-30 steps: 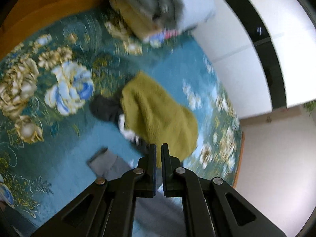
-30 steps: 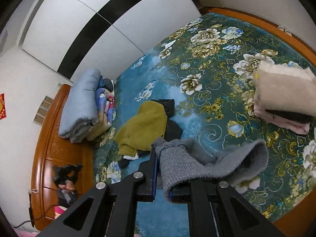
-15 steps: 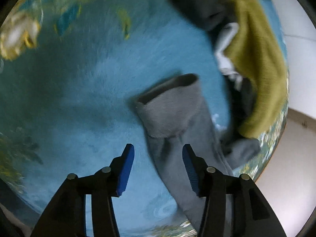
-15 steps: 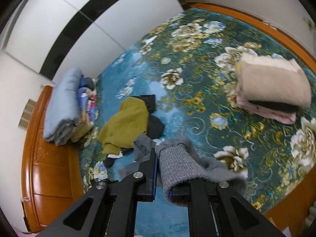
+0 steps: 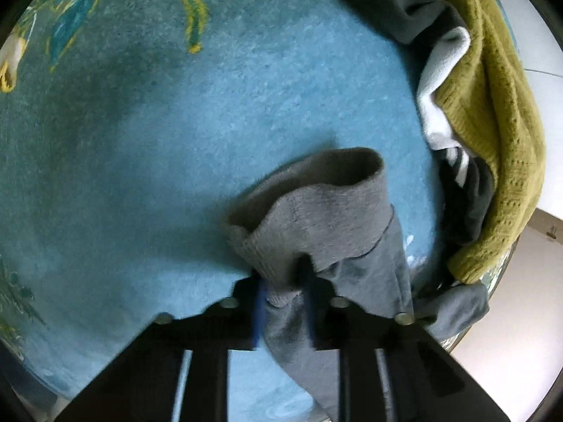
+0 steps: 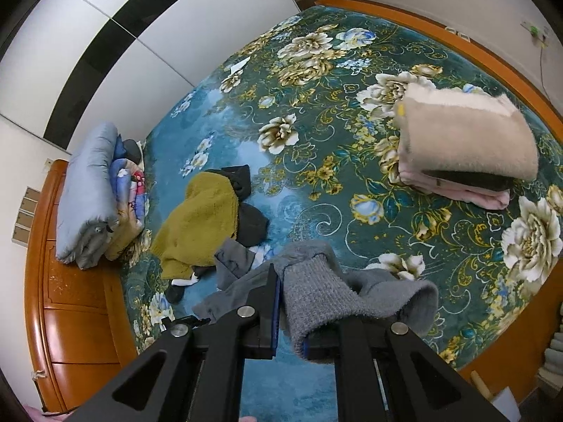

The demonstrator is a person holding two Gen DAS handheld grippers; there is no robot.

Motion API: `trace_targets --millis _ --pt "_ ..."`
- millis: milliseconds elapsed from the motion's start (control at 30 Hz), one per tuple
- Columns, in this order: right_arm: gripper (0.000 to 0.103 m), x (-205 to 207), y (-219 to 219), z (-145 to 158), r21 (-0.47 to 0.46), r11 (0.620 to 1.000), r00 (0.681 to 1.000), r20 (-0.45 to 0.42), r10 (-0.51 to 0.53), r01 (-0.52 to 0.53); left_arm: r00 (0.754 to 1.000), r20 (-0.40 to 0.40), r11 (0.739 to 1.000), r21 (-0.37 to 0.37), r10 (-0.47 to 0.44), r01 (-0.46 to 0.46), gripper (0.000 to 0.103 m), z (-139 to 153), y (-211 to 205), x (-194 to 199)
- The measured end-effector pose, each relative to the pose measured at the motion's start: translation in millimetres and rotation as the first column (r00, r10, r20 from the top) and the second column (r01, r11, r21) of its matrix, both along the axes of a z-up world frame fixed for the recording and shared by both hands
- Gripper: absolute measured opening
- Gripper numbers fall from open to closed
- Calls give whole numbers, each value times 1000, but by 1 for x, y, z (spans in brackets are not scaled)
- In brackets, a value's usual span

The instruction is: Fold clothes

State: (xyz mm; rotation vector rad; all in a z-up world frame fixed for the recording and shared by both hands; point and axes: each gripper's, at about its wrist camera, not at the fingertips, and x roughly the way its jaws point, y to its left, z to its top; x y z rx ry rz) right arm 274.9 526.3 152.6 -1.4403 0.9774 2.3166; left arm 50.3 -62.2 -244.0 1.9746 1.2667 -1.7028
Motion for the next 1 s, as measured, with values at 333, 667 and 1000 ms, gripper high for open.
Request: trace_targets --millis 333,667,1000 --pt "10 -25 -52 34 131 982 990 -11 139 -137 986 -166 995 -102 -34 17 11 75 -16 -6" --pt "10 -29 -103 45 191 945 958 -56 280 -265 921 -389 978 -202 -30 -54 11 193 -90 -20" --pt "10 -27 -82 19 132 952 957 -59 284 -275 947 -321 965 -251 -7 -78 11 193 -93 8"
